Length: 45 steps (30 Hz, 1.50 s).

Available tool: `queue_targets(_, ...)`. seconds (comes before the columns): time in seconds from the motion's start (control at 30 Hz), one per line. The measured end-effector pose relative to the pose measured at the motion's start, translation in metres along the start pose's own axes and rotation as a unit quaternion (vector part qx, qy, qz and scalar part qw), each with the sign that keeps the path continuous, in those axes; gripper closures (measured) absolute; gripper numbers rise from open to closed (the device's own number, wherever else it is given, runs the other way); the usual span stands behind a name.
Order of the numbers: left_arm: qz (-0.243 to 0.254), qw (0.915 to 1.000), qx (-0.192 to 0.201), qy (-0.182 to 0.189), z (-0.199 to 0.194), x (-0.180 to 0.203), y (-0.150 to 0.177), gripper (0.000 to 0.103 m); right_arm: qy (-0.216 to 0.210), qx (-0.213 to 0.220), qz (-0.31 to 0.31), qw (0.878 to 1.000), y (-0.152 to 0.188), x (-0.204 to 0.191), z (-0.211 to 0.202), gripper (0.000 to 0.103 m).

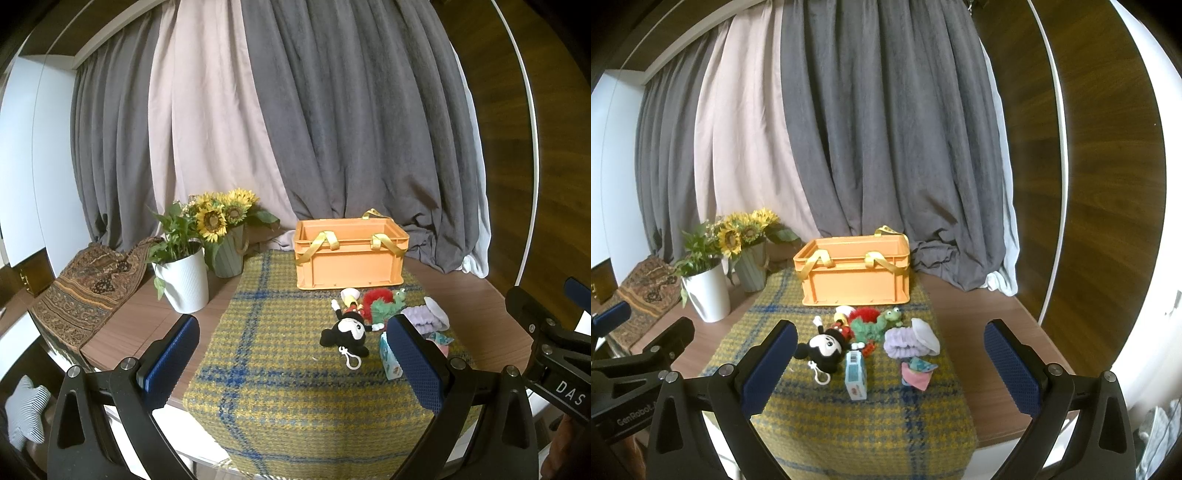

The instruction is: Organize soft objects

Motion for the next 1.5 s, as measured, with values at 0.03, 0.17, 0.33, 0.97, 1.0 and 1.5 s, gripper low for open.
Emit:
queue_targets(0.03, -0.001, 1.0, 0.0, 0.0, 0.0, 0.0, 0.0, 0.0, 0.0, 0.0, 0.0, 1.0, 0.001, 0.0, 0.0, 0.001)
queue_targets(0.17, 0.0, 1.0, 0.0, -0.001, 0.0, 0.001, 0.0, 0.0, 0.0, 0.0, 0.0, 1.0, 0.0, 0.001, 0.0, 0.001)
queue_targets(0.33, 0.0, 1.0, -0.001, 0.0, 0.0, 0.002, 0.001, 0.0, 0.0, 0.0, 0.0, 1.0, 0.0, 0.001, 0.0, 0.001)
queue_targets(0.97, 0.012, 0.9975, -0.062, 0.033, 0.066, -0.008, 0.022, 0.0, 0.012, -0.043, 0.008, 0.999, 0.021, -0.014, 0.047, 0.001)
queue_targets(1.0, 0.014, 0.9969, -0.068, 0.038, 0.073, -0.009, 0.023, 0.0, 0.015, -0.049, 0.009, 0.999, 0.024, -0.015, 0.053, 0.001)
queue_targets(1.5, 0.06, 0.9784, -0.133, 0.147, 0.199, 0.001, 0.048, 0.008, 0.08, -0.156, 0.038, 0.984, 0.072, -0.035, 0.145, 0.004)
Point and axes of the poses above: each gripper's, at about its wrist camera, not at the fingertips, and z roughly the way its jaws point, x to its right, y to its underside, the point moved 1 cm from there along z, roughly the way its jaws point, and after that the axes turned 12 degrees about x, right-handed, at the moved point
